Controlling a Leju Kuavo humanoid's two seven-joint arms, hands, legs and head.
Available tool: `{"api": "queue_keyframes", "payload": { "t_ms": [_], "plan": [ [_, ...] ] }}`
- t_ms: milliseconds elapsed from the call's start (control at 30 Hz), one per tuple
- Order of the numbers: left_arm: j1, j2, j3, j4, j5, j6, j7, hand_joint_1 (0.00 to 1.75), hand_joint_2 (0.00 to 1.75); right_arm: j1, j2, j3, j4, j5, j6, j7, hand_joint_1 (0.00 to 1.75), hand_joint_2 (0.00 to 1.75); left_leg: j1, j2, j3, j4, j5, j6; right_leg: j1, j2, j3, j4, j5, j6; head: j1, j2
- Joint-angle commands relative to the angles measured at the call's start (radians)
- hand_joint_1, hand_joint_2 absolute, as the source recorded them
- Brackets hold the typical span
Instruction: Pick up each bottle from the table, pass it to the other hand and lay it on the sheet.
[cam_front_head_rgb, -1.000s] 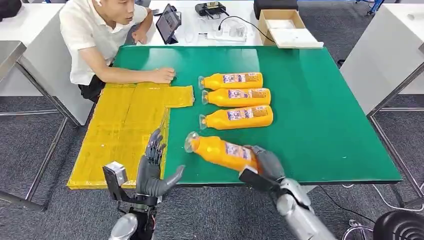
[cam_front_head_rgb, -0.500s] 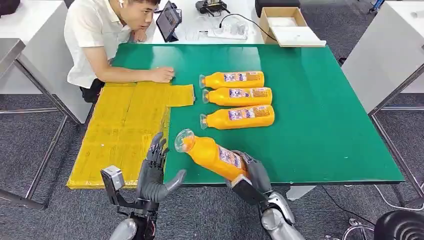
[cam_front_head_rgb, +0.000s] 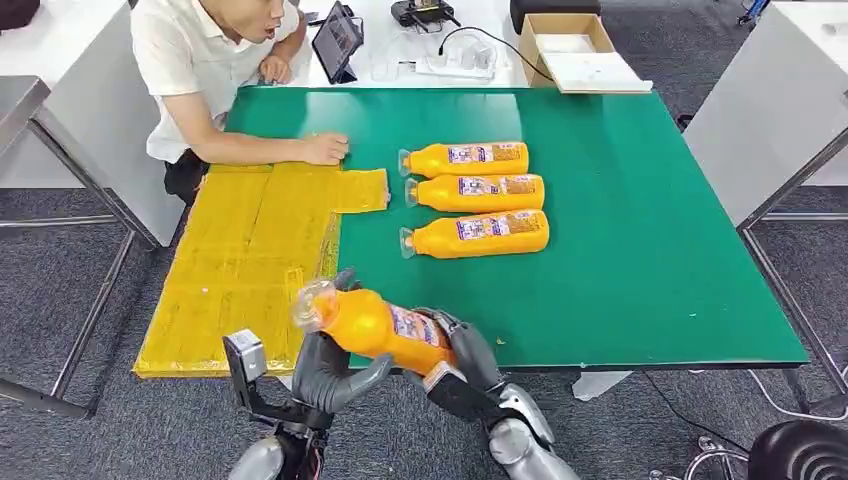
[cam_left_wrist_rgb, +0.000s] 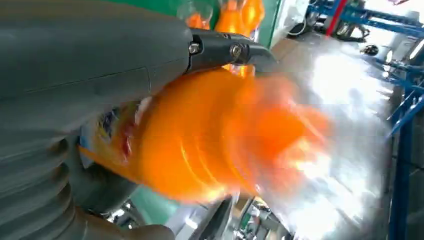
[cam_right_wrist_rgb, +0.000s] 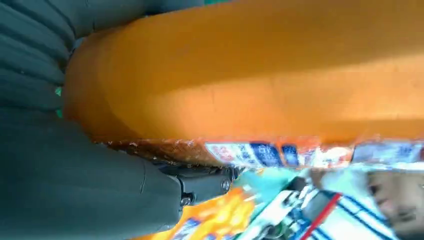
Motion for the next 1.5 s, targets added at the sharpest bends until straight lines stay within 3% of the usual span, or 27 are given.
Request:
{"api": "queue_keyframes", "payload": {
  "t_ms": [33,167,267,300,333,367,400,633,667,967,1033,1200,1300,1400,1500],
  "plan": [
    [-0.073,0.023,-0.048,0.13,0.034,-0.02,0.008,0.0,1.75,-0.056,0.004,0.159,0.006,0.013,-0.018,-0.006,1.75,1.75,0.0,0.001,0.002,-0.001,0.0,-0.001,0.0,0.0,0.002,-0.001,0.0,-0.002,0.0,0.0],
    [-0.093,0.016,-0.053,0.143,0.054,-0.029,0.006,0.0,1.75,-0.056,0.004,0.203,-0.003,-0.001,-0.008,-0.018,1.75,1.75,0.001,0.002,0.004,-0.001,-0.001,-0.002,0.001,0.0,0.004,-0.001,-0.001,-0.003,0.0,0.0],
    [-0.098,0.013,-0.053,0.14,0.074,-0.043,-0.002,0.03,1.75,-0.065,0.004,0.229,0.019,-0.012,0.002,-0.016,1.48,1.75,0.001,0.001,0.004,-0.001,-0.001,-0.002,0.001,0.0,0.004,-0.001,-0.001,-0.003,0.0,0.0],
    [-0.095,0.007,-0.045,0.131,0.082,-0.043,-0.011,1.73,1.75,-0.067,0.005,0.236,0.031,-0.015,0.003,-0.017,1.34,1.75,0.001,0.001,0.003,-0.001,-0.001,-0.002,0.001,-0.001,0.003,-0.001,-0.001,-0.002,0.0,0.0],
    [-0.094,0.007,-0.044,0.125,0.083,-0.043,-0.012,1.75,1.75,-0.065,0.005,0.239,0.037,-0.018,0.0,-0.018,1.01,1.75,0.001,0.001,0.002,0.0,-0.001,-0.002,0.001,-0.001,0.002,-0.001,0.0,-0.002,0.0,0.0],
    [-0.089,0.003,-0.034,0.114,0.095,-0.045,-0.02,1.75,1.75,-0.063,0.003,0.244,0.044,-0.02,0.001,-0.016,0.09,1.75,0.001,0.001,0.003,-0.001,-0.001,-0.002,0.001,-0.001,0.003,-0.001,-0.001,-0.002,0.0,0.0],
    [-0.085,0.0,-0.028,0.101,0.103,-0.048,-0.027,1.75,1.75,-0.061,-0.001,0.253,0.048,-0.019,0.008,-0.017,0.0,1.75,0.001,0.0,0.003,-0.001,-0.001,-0.002,0.001,-0.001,0.003,-0.001,-0.001,-0.002,0.0,0.0],
    [-0.081,-0.002,-0.02,0.077,0.121,-0.072,-0.048,1.75,1.75,-0.045,-0.02,0.279,0.025,0.002,0.003,-0.059,0.0,1.75,0.001,0.0,0.002,-0.001,-0.001,-0.001,0.001,-0.001,0.002,-0.001,-0.001,-0.001,0.0,0.0],
    [-0.079,-0.003,-0.018,0.07,0.128,-0.079,-0.049,1.75,1.75,-0.035,-0.026,0.287,0.013,0.005,0.005,-0.07,0.0,0.0,0.001,0.001,0.003,0.0,-0.001,-0.002,0.002,-0.001,0.004,-0.001,-0.001,-0.002,0.0,0.0],
    [-0.068,0.022,-0.006,0.061,0.193,-0.174,-0.027,1.75,1.75,0.043,-0.038,0.292,-0.039,0.024,-0.035,-0.141,0.0,0.0,0.001,-0.001,0.004,-0.001,-0.001,-0.002,0.001,-0.003,0.004,-0.001,-0.002,-0.002,0.0,0.0],
    [-0.075,0.046,0.003,0.076,0.135,-0.152,-0.02,1.75,1.75,0.069,-0.041,0.279,-0.065,0.05,-0.084,-0.163,0.0,0.0,0.001,-0.001,0.002,-0.001,-0.001,-0.002,0.002,-0.003,0.002,-0.001,-0.001,-0.002,0.0,0.0],
    [-0.069,0.14,0.086,0.101,-0.136,-0.083,-0.015,1.75,1.75,0.151,-0.062,0.164,-0.203,0.204,-0.407,-0.131,0.0,0.0,0.001,-0.001,0.004,-0.002,-0.001,-0.002,0.002,-0.003,0.003,-0.002,-0.002,-0.003,0.0,0.0],
    [-0.043,0.157,0.156,0.066,-0.299,-0.047,-0.025,1.75,1.75,0.176,-0.067,0.094,-0.26,0.231,-0.473,-0.092,0.0,0.0,0.001,0.002,0.003,-0.001,-0.001,-0.002,0.001,0.001,0.002,0.0,-0.001,-0.003,0.0,0.0],
    [0.001,0.186,0.203,-0.012,-0.519,0.071,-0.018,1.75,1.75,0.216,-0.042,-0.011,-0.331,0.177,-0.505,-0.066,0.0,0.0,0.001,0.003,0.002,0.0,-0.002,-0.003,0.002,0.001,0.0,0.0,-0.001,-0.003,0.0,0.0],
    [0.063,0.22,0.233,-0.109,-0.715,0.158,-0.006,1.75,1.75,0.254,0.017,-0.161,-0.419,0.022,-0.574,-0.13,0.0,0.0,0.001,0.001,0.001,0.0,-0.002,-0.002,0.002,0.0,0.0,0.001,-0.002,-0.003,0.0,0.0]
  ]
}}
